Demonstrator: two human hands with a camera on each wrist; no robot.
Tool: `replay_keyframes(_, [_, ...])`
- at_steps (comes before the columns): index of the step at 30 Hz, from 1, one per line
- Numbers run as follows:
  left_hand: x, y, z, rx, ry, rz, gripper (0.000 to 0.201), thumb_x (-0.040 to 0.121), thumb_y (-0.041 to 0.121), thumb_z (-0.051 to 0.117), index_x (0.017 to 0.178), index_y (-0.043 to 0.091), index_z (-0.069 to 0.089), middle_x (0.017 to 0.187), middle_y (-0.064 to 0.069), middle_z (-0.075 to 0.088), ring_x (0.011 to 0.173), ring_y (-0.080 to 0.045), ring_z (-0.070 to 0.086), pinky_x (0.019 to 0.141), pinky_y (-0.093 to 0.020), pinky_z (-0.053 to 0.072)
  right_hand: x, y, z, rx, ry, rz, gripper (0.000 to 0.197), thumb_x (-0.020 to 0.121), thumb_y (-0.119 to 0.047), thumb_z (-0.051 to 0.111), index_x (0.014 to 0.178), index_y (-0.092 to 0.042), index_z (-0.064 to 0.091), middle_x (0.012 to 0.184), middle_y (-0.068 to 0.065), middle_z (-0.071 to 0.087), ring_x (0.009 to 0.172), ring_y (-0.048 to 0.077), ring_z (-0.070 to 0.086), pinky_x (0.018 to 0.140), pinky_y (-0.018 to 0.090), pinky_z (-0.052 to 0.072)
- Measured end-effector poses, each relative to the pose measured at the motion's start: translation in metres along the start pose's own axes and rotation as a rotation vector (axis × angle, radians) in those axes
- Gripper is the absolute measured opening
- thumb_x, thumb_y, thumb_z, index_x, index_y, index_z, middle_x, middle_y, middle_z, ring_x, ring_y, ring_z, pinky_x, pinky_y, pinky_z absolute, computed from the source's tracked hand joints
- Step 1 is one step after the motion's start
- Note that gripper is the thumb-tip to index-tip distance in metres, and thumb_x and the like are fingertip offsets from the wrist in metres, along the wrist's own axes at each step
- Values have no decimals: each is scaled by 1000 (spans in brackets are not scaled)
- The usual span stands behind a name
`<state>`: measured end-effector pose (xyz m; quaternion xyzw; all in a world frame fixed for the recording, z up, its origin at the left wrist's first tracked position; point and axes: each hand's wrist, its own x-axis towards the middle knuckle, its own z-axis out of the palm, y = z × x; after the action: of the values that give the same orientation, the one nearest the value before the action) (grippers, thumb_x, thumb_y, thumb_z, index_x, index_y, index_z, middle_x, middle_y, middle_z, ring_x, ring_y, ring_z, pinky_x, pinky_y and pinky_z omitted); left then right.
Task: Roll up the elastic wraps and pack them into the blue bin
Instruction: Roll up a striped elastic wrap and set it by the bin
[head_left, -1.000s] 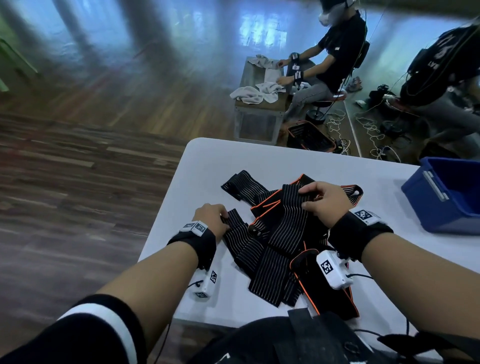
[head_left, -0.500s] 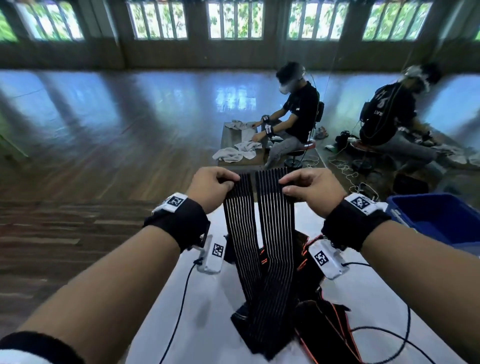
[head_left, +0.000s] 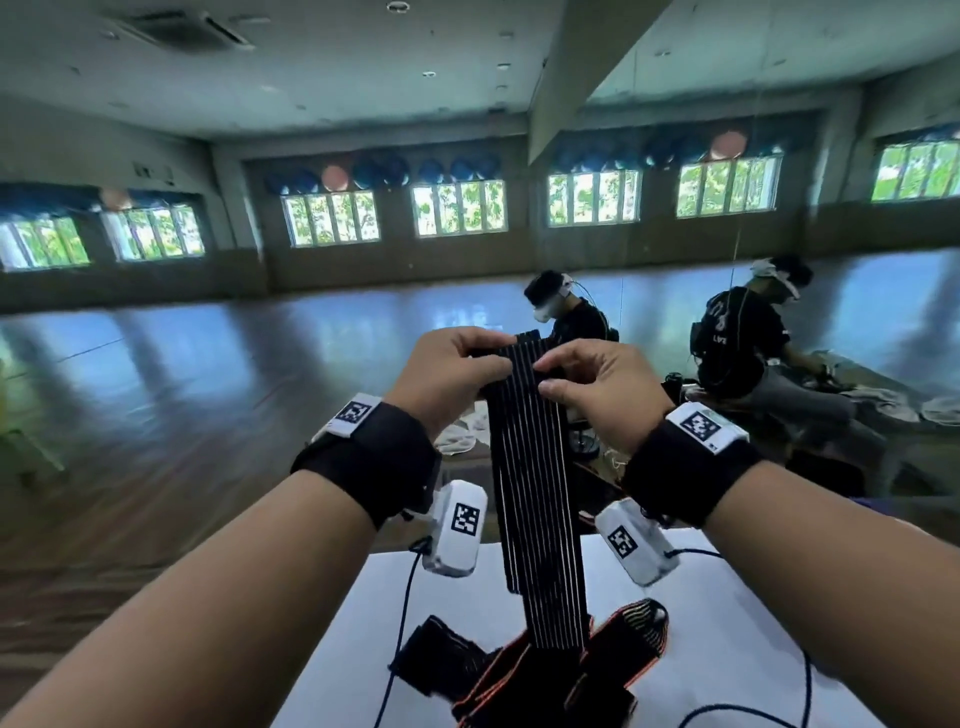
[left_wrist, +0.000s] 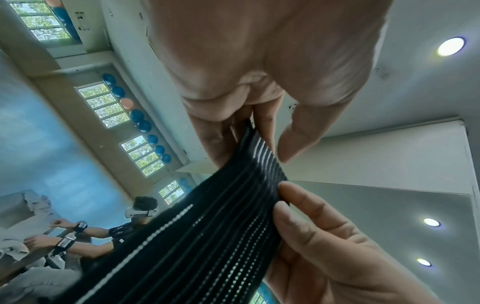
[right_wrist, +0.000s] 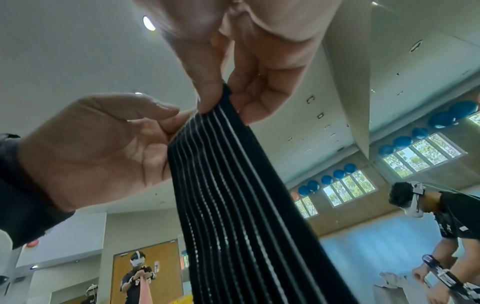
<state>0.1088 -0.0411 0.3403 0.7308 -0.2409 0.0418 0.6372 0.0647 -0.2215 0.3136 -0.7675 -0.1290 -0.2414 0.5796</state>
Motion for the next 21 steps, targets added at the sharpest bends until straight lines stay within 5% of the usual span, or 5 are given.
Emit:
replay_keyframes(8, [12, 28, 84, 40, 16, 87, 35, 84, -13, 67, 109, 12, 69, 95, -16, 70, 84, -26, 70, 89, -50, 59, 0, 12, -84, -65, 200, -35, 18, 79, -12, 79, 88, -26, 74, 79, -2, 72, 70, 12, 71, 73, 36, 62])
replay_keyframes(13, [18, 37, 141, 30, 73, 140, 34, 86, -11, 62, 90, 22, 62, 80, -10, 68, 76, -28, 66, 78, -46, 56, -7, 24, -144, -164, 144, -78, 24, 79, -17, 80, 98, -29, 70, 74, -8, 64, 64, 1, 60, 70, 25, 53])
replay_keyframes(16, [22, 41, 178, 48, 112, 155, 35, 87, -6, 59, 77, 27, 66, 78, -5, 65, 76, -22, 61, 74, -41, 51, -11, 31, -175, -149, 132, -83, 28, 79, -11, 79, 99, -28, 70, 82, -9, 69, 72, -1, 66, 76, 33, 60])
replay_keyframes(21, [15, 48, 233, -3, 87, 133, 18, 83, 9, 63, 93, 22, 71, 89, 0, 69, 85, -18, 63, 81, -40, 55, -18, 42, -210, -55, 182, -115, 26, 82, -12, 76, 101, -27, 67, 85, -8, 71, 77, 2, 68, 73, 29, 59])
